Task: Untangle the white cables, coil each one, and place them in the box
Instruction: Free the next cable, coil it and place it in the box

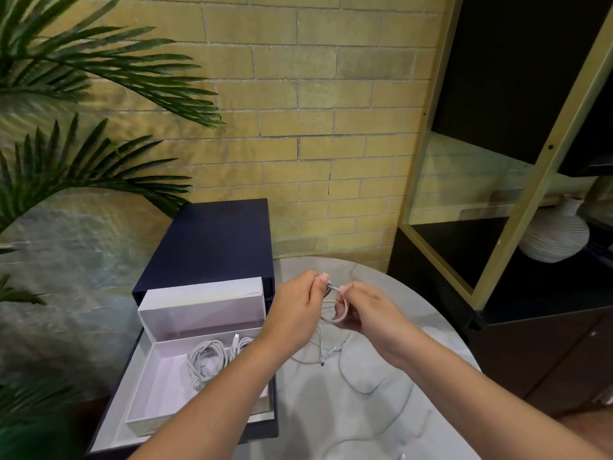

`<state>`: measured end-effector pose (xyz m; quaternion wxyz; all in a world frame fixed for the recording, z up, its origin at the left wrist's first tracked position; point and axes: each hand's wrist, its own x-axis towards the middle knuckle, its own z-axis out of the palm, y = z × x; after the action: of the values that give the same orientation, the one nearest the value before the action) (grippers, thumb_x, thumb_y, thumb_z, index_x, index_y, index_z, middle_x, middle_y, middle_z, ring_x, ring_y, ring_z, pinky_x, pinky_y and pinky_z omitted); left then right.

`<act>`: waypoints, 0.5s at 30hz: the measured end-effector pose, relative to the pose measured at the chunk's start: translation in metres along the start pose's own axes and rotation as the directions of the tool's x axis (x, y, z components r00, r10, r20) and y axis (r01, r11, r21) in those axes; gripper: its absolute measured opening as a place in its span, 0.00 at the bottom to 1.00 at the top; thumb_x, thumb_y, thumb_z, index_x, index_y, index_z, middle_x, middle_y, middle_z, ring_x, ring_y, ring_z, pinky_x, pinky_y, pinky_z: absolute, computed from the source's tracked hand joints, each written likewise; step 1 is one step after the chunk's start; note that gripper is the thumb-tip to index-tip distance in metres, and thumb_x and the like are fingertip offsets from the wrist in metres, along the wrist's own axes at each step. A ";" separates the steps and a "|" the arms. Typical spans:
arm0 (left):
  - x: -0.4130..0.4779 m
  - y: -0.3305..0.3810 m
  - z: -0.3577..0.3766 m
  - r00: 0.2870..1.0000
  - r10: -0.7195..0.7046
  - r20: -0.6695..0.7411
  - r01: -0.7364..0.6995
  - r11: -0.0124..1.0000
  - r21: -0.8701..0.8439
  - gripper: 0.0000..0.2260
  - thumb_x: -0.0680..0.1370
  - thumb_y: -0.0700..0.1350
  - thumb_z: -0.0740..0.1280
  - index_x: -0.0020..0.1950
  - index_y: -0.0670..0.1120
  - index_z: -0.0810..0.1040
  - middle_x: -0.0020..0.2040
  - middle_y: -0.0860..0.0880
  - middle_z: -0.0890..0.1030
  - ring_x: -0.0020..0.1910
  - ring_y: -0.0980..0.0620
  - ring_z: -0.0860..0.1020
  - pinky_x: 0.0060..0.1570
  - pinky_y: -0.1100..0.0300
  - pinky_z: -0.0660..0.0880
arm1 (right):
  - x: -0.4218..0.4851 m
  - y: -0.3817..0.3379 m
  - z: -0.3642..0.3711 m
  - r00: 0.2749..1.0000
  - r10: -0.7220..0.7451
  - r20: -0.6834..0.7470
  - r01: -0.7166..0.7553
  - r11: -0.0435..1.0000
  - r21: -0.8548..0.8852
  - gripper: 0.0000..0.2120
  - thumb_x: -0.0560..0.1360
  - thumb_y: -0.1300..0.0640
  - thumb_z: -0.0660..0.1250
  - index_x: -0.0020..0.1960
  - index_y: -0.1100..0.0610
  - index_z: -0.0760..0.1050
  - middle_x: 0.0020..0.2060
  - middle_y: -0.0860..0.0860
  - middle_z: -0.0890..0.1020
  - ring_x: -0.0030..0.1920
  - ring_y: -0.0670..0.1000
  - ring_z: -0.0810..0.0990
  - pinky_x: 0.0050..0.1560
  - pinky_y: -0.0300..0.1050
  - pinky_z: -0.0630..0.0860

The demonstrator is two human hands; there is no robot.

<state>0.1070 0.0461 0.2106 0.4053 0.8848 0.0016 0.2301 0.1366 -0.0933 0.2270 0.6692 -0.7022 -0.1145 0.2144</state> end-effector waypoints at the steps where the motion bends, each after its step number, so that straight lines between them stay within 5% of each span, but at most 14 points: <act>1: 0.000 0.000 0.000 1.000 0.001 -0.003 -0.001 1.000 -0.008 0.17 0.82 0.50 0.57 0.34 0.47 0.67 0.30 0.51 0.71 0.30 0.54 0.67 0.34 0.56 0.65 | -0.001 -0.001 -0.002 1.000 0.006 0.017 -0.005 1.000 -0.018 0.11 0.81 0.57 0.55 0.44 0.59 0.72 0.28 0.48 0.71 0.33 0.47 0.71 0.45 0.42 0.76; 8: 0.000 -0.006 -0.003 0.998 -0.066 -0.004 0.066 0.995 -0.069 0.20 0.81 0.54 0.60 0.31 0.47 0.64 0.27 0.53 0.65 0.28 0.56 0.62 0.31 0.59 0.61 | -0.003 -0.003 -0.009 0.984 0.100 0.149 -0.093 0.994 -0.054 0.12 0.82 0.51 0.57 0.51 0.58 0.74 0.25 0.47 0.61 0.23 0.45 0.58 0.32 0.39 0.72; 11: 0.001 -0.005 -0.001 0.985 -0.173 0.013 0.172 0.968 -0.181 0.21 0.81 0.54 0.59 0.31 0.44 0.69 0.26 0.54 0.67 0.28 0.54 0.64 0.34 0.57 0.63 | -0.003 0.000 -0.004 0.986 0.053 0.160 -0.048 0.998 -0.034 0.10 0.82 0.54 0.58 0.48 0.59 0.73 0.25 0.48 0.68 0.23 0.45 0.67 0.38 0.41 0.77; 15: 0.005 -0.004 0.000 0.932 -0.362 0.031 0.349 0.870 -0.349 0.21 0.81 0.55 0.58 0.31 0.46 0.73 0.23 0.54 0.70 0.28 0.51 0.68 0.35 0.56 0.67 | -0.004 0.009 0.006 0.986 -0.117 0.117 0.139 0.971 -0.197 0.09 0.81 0.59 0.58 0.48 0.62 0.74 0.42 0.53 0.84 0.45 0.48 0.83 0.53 0.44 0.78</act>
<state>0.1125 0.0495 0.2098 0.5909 0.7791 0.1306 0.1637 0.1289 -0.0909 0.2183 0.5989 -0.7463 -0.2158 0.1944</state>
